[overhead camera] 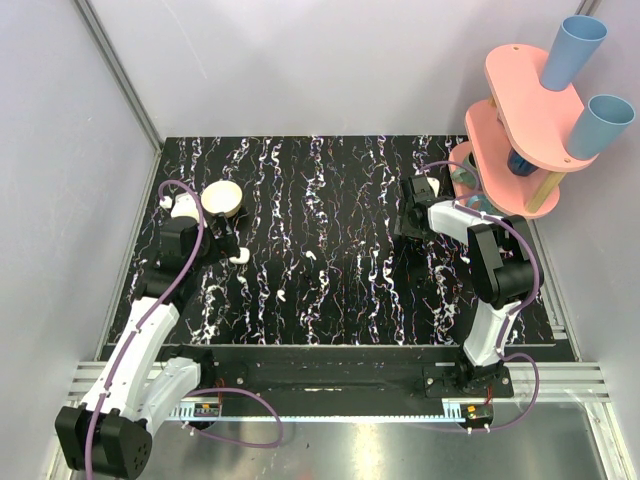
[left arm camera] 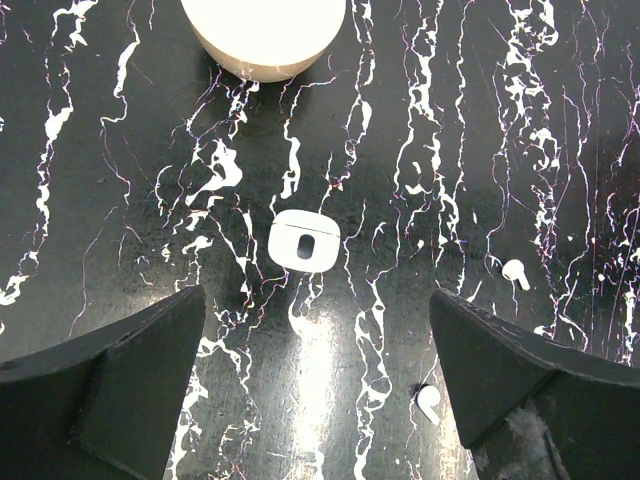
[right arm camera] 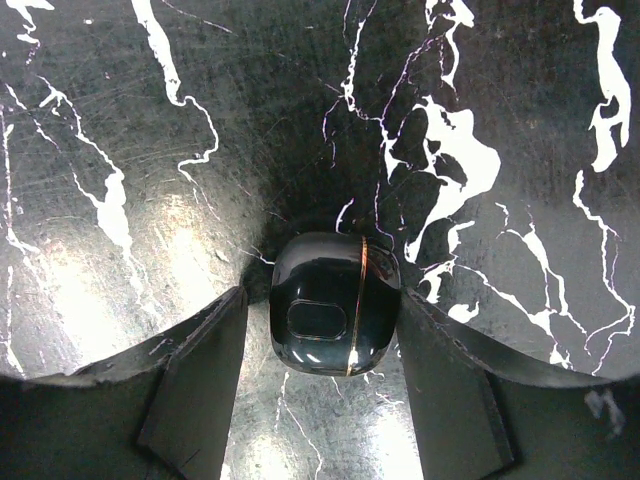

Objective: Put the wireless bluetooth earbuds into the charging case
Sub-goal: Pick up the charging case from the center of the board, then pass from the right arm to the left

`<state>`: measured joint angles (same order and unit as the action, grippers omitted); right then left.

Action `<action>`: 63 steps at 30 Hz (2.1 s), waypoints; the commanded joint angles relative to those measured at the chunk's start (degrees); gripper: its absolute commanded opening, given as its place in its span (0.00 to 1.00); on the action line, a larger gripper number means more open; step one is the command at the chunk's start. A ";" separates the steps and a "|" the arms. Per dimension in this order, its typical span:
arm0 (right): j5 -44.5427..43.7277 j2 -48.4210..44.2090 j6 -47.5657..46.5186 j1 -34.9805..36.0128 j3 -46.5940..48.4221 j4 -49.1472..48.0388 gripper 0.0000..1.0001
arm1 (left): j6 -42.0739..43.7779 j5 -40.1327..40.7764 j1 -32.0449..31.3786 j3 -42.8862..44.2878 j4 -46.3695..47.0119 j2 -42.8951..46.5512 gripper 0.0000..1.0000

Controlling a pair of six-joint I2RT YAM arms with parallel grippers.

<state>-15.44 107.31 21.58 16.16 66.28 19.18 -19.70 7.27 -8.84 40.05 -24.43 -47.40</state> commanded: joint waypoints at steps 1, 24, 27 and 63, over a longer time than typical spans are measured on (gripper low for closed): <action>1.64 -1.66 -2.25 0.10 -0.89 1.83 0.67 | 0.63 -0.85 0.32 2.49 0.87 -0.15 0.99; 3.74 -2.27 -3.03 0.10 -0.54 2.18 0.32 | 0.98 -8.46 0.32 3.19 2.18 -1.20 0.99; 10.13 -6.39 -7.25 0.18 -1.15 -0.01 0.30 | 1.86 -16.29 0.40 2.93 5.69 -1.12 0.99; 50.69 -39.02 -73.70 16.88 -11.35 -22.16 0.00 | -3.59 -54.73 -3.63 20.15 11.24 -16.50 0.99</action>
<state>30.35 68.66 -45.36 31.94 54.92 3.16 -22.17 -42.63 -9.93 56.31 -16.16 -62.96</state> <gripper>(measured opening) 0.542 0.988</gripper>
